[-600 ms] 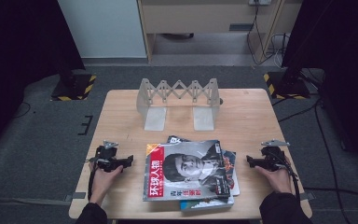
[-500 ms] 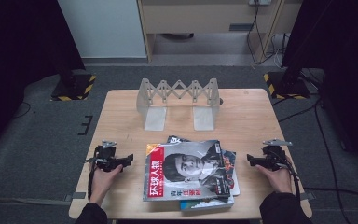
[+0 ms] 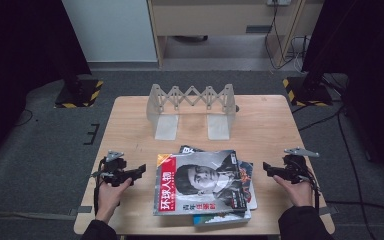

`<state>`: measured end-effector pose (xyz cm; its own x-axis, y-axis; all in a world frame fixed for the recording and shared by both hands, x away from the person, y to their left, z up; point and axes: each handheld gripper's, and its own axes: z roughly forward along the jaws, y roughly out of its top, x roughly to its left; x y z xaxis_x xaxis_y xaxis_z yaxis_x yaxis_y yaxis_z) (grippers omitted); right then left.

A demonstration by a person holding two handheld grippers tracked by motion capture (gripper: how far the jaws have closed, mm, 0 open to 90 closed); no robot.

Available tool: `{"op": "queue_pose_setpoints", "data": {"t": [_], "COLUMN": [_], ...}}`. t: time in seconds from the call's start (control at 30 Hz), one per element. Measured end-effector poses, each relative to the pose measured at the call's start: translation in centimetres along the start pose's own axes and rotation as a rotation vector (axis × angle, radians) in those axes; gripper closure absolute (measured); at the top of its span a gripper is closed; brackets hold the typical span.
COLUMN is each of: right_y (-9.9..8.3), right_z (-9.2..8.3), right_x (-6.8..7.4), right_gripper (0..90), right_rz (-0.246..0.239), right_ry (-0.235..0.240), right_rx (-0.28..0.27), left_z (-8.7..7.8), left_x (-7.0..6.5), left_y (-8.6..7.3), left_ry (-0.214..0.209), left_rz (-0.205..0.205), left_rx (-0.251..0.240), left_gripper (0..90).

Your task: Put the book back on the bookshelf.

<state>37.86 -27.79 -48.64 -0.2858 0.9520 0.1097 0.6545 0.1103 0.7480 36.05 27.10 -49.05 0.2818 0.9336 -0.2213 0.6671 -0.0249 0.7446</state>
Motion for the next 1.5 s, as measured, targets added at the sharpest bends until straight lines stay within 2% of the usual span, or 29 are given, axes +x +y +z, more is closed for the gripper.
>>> {"op": "queue_pose_setpoints", "data": {"t": [0.1, 0.17, 0.33, 0.43, 0.47, 0.63, 0.8, 1.13, 1.27, 1.5], "right_y": [0.3, 0.4, 0.8, 1.0, 1.1, 1.5, 1.7, 1.4, 1.2, 0.9], "right_z": [-0.5, -1.2, -1.7, -1.8, -1.9, -2.2, -2.5, -2.5, -2.4, -2.0], "right_x": [0.4, 0.9, 1.6, 2.0, 2.4, 3.3, 4.4, 6.1, 6.8, 8.0], "right_gripper": [9.8, 10.3, 9.9, 9.9, 9.7, 9.6, 9.6, 10.1, 10.5, 12.1], "right_rz": [0.011, 0.021, 0.019, 0.007, -0.013, -0.026, -0.048, -0.065, -0.072, -0.105], "right_ry": [0.015, 0.028, 0.041, 0.048, 0.051, 0.058, 0.078, 0.128, 0.155, 0.169], "right_rx": [-0.016, -0.048, -0.061, -0.062, -0.066, -0.069, -0.066, -0.038, -0.028, -0.022], "left_z": [-0.3, -0.6, -1.1, -1.3, -1.4, -1.4, -2.0, -2.6, -2.7, -2.8], "left_x": [-0.3, -0.7, -1.6, -1.9, -2.2, -3.0, -4.1, -5.2, -5.5, -6.1], "left_y": [0.0, 0.0, 0.0, 0.0, -0.1, -0.2, -1.0, -2.3, -2.8, -3.6], "left_ry": [-0.015, -0.032, -0.059, -0.075, -0.088, -0.097, -0.136, -0.194, -0.203, -0.222], "left_rz": [-0.008, -0.014, -0.006, -0.004, 0.001, 0.025, 0.046, 0.049, 0.054, 0.062], "left_rx": [-0.017, -0.024, -0.044, -0.055, -0.057, -0.043, -0.019, 0.027, 0.045, 0.075], "left_gripper": [14.6, 14.8, 14.9, 14.8, 14.5, 13.7, 14.7, 17.1, 17.7, 17.8]}}
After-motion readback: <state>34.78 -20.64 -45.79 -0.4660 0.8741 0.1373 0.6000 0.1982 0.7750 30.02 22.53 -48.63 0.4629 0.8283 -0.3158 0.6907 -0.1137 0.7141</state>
